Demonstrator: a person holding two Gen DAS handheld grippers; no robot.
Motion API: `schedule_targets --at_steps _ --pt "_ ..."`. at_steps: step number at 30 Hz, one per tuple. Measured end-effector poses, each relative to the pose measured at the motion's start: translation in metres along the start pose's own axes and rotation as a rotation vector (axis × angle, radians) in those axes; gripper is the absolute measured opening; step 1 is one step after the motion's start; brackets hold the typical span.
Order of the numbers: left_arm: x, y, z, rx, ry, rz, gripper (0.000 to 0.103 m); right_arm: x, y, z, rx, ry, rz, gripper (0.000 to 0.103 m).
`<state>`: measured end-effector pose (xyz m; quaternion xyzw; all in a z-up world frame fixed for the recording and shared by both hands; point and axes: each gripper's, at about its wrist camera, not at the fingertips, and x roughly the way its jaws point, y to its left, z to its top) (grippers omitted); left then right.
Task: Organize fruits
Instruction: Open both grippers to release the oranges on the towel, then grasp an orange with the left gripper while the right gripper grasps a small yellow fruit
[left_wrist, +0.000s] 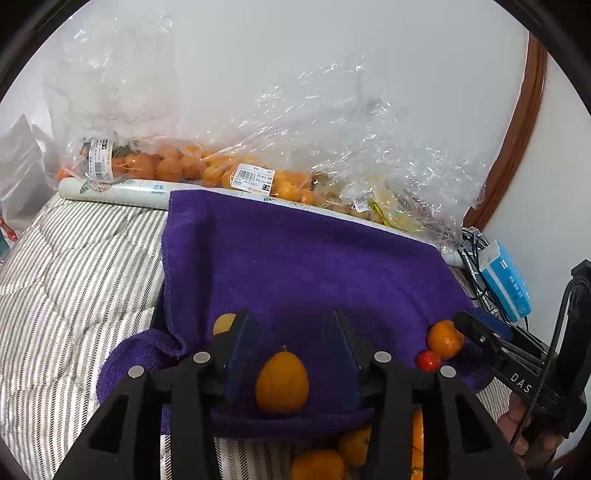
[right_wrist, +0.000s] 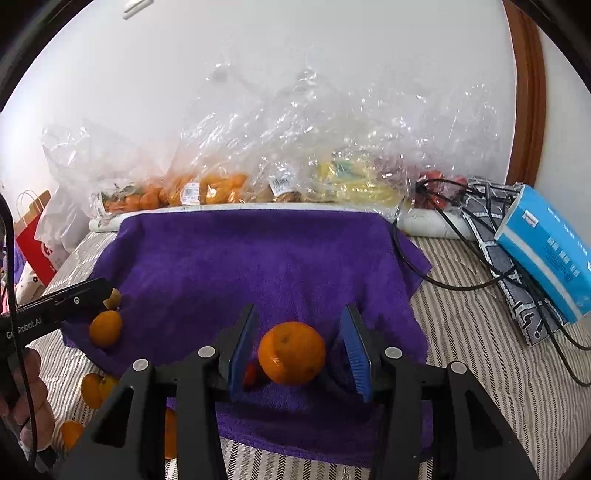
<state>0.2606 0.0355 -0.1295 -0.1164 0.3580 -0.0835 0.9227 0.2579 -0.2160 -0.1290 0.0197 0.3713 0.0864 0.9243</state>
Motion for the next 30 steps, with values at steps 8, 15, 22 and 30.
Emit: schedule_targets --at_steps 8,15,22,30 --pt "-0.013 -0.008 -0.006 0.057 -0.053 0.058 0.042 -0.019 0.007 0.007 -0.009 -0.05 -0.019 0.046" --pt "-0.038 0.011 -0.021 0.037 -0.065 0.091 0.042 -0.045 0.011 0.003 0.066 -0.007 0.02 0.046" --pt "-0.061 0.033 -0.044 0.012 -0.057 0.157 0.043 -0.065 0.03 -0.023 0.071 0.033 0.049 0.046" --pt "-0.085 0.053 -0.062 -0.047 -0.072 0.151 0.044 -0.061 0.057 -0.063 0.03 0.134 0.072 0.039"
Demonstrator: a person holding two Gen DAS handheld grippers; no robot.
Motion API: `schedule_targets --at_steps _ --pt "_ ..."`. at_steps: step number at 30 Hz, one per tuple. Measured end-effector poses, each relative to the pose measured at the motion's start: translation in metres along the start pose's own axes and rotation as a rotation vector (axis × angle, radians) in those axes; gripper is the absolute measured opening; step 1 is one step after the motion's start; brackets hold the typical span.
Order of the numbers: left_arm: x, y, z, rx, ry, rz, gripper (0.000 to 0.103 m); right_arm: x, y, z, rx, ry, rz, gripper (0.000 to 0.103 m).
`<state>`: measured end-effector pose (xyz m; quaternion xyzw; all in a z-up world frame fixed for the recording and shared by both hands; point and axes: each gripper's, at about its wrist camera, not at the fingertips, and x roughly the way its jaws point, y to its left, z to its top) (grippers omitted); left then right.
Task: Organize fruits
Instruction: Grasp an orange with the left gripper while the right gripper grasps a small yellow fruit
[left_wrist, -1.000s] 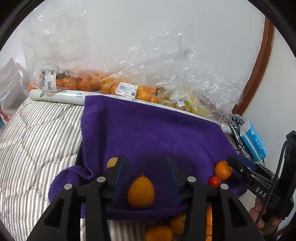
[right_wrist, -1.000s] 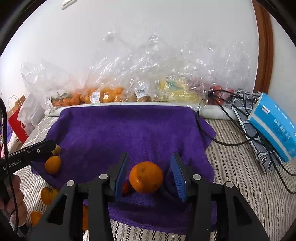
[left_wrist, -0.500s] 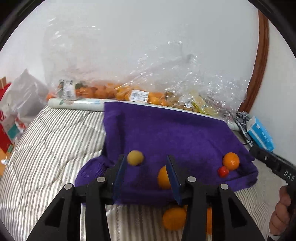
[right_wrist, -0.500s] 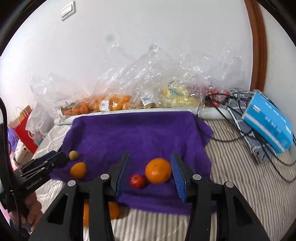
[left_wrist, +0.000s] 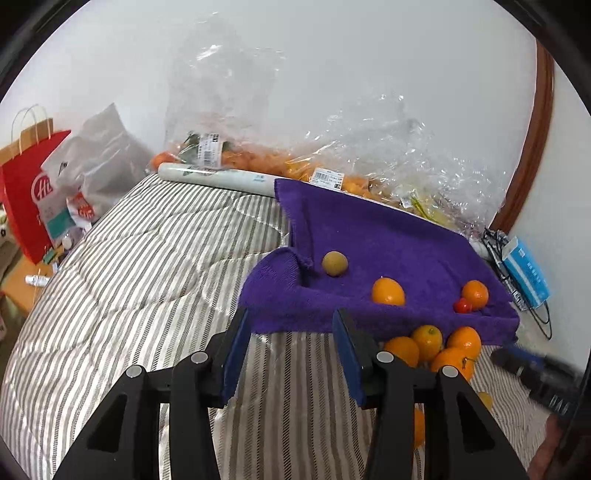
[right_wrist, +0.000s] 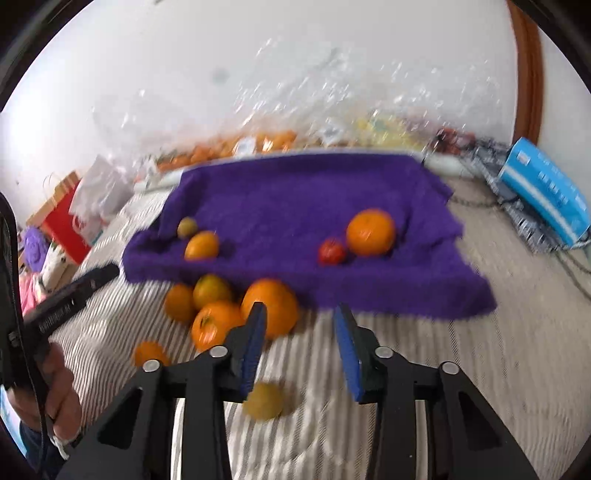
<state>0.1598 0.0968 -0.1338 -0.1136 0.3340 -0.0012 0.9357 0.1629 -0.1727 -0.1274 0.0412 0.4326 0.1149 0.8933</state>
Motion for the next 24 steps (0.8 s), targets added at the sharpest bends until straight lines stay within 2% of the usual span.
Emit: schedule_targets --at_steps 4,11,12,15,20,24 --pt "-0.004 0.007 0.0 -0.032 -0.004 -0.018 0.044 -0.003 0.01 -0.019 -0.018 0.038 0.037 0.039" --pt "-0.005 0.005 0.0 -0.027 0.003 -0.041 0.044 0.006 0.024 -0.045 -0.044 0.096 -0.009 0.038" --pt "-0.005 0.004 0.0 -0.023 0.004 -0.042 0.044 0.005 0.025 -0.046 -0.051 0.083 -0.022 0.03" --pt "-0.005 0.003 -0.001 -0.016 0.009 -0.056 0.044 0.002 0.029 -0.049 -0.077 0.043 -0.065 0.027" --pt "-0.007 -0.001 -0.002 -0.003 0.018 -0.136 0.044 -0.01 0.015 -0.044 -0.079 -0.003 -0.108 0.027" --pt "-0.011 -0.012 -0.007 0.036 0.034 -0.233 0.044 -0.012 -0.004 -0.039 -0.06 -0.009 -0.157 0.027"
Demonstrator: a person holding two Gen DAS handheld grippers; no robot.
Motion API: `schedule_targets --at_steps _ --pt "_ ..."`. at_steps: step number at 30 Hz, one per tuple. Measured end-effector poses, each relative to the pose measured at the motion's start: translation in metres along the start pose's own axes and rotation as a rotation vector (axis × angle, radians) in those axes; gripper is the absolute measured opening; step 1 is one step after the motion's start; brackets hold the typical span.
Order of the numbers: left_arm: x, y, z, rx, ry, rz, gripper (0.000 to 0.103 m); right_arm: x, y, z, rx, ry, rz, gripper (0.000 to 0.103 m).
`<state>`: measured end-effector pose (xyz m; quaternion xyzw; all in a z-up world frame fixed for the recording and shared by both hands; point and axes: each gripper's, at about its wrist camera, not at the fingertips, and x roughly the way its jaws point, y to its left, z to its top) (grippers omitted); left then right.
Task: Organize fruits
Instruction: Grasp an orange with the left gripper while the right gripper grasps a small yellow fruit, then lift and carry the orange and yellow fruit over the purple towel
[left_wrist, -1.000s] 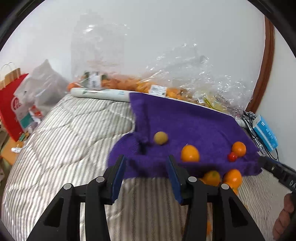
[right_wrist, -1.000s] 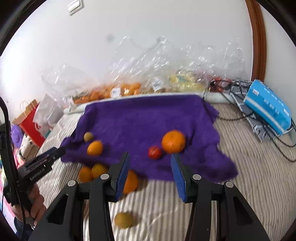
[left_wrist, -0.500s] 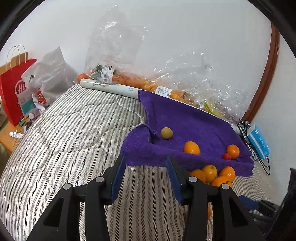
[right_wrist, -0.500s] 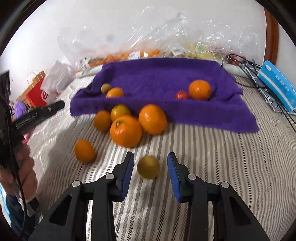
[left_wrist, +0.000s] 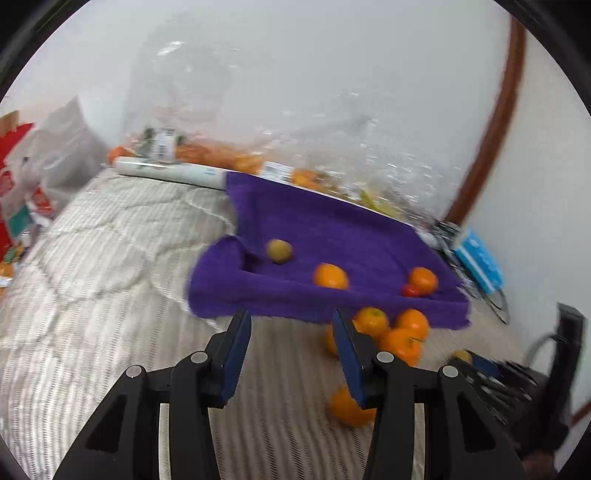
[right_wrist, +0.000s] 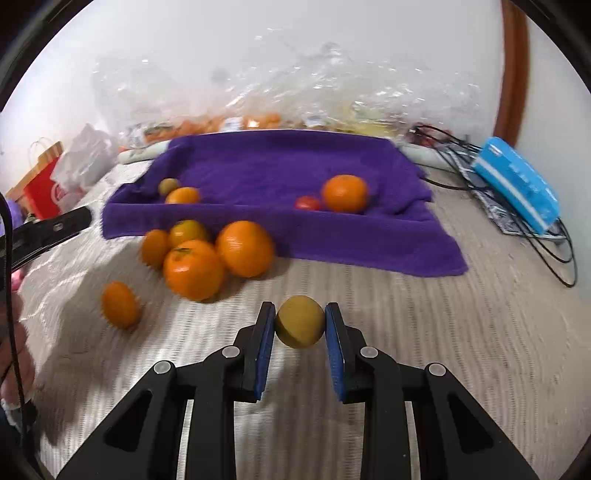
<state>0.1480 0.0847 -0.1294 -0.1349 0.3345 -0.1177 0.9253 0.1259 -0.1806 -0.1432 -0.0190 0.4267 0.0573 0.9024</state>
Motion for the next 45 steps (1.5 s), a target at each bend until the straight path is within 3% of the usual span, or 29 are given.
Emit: schedule_targets --at_steps 4,10,22,25,28,45 --pt "0.007 -0.013 -0.009 0.046 0.08 -0.127 0.044 0.008 -0.011 -0.005 0.006 0.02 -0.002 0.027" --pt "0.022 -0.03 -0.019 0.111 0.172 -0.185 0.044 0.013 -0.023 -0.004 0.062 0.036 0.064 0.027" --pt "0.036 -0.057 -0.043 0.282 0.247 -0.073 0.044 0.014 -0.028 -0.006 0.089 0.033 0.107 0.027" --pt "0.037 -0.056 -0.043 0.281 0.254 -0.073 0.043 0.014 -0.032 -0.006 0.107 0.033 0.122 0.027" --pt "0.036 -0.054 -0.043 0.266 0.256 -0.081 0.036 0.015 -0.032 -0.007 0.112 0.033 0.128 0.027" --pt "0.027 -0.05 -0.038 0.248 0.215 -0.101 0.036 0.014 -0.029 -0.007 0.094 0.034 0.133 0.027"
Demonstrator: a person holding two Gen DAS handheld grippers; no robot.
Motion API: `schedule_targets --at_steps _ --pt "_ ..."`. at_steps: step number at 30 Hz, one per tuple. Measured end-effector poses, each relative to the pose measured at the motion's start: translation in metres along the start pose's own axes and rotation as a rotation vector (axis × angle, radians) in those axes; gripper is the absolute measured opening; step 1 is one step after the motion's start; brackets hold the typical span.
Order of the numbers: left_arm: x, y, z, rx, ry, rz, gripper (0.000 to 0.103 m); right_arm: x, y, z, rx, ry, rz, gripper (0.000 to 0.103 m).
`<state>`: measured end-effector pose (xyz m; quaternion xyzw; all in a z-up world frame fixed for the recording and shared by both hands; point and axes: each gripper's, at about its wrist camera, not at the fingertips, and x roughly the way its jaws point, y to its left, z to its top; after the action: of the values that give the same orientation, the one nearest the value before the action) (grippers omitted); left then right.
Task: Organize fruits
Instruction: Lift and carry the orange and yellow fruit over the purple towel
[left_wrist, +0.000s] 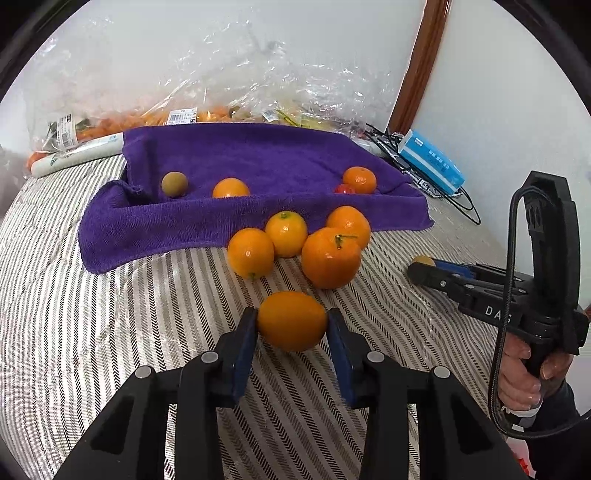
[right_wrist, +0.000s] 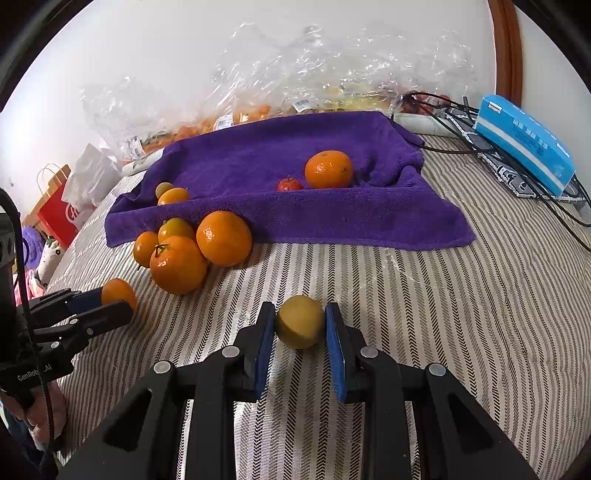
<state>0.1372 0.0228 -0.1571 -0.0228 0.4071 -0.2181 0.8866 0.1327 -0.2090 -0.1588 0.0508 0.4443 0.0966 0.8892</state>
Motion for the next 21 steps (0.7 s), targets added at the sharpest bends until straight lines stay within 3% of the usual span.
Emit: schedule_targets --at_steps 9,21 --pt "-0.006 -0.001 0.001 -0.003 -0.033 0.001 0.036 0.0 0.002 0.0 -0.018 0.002 -0.004 0.027" --pt "-0.019 0.015 0.005 -0.092 -0.098 -0.028 0.036 0.0 0.006 0.0 -0.036 -0.001 0.005 0.027"
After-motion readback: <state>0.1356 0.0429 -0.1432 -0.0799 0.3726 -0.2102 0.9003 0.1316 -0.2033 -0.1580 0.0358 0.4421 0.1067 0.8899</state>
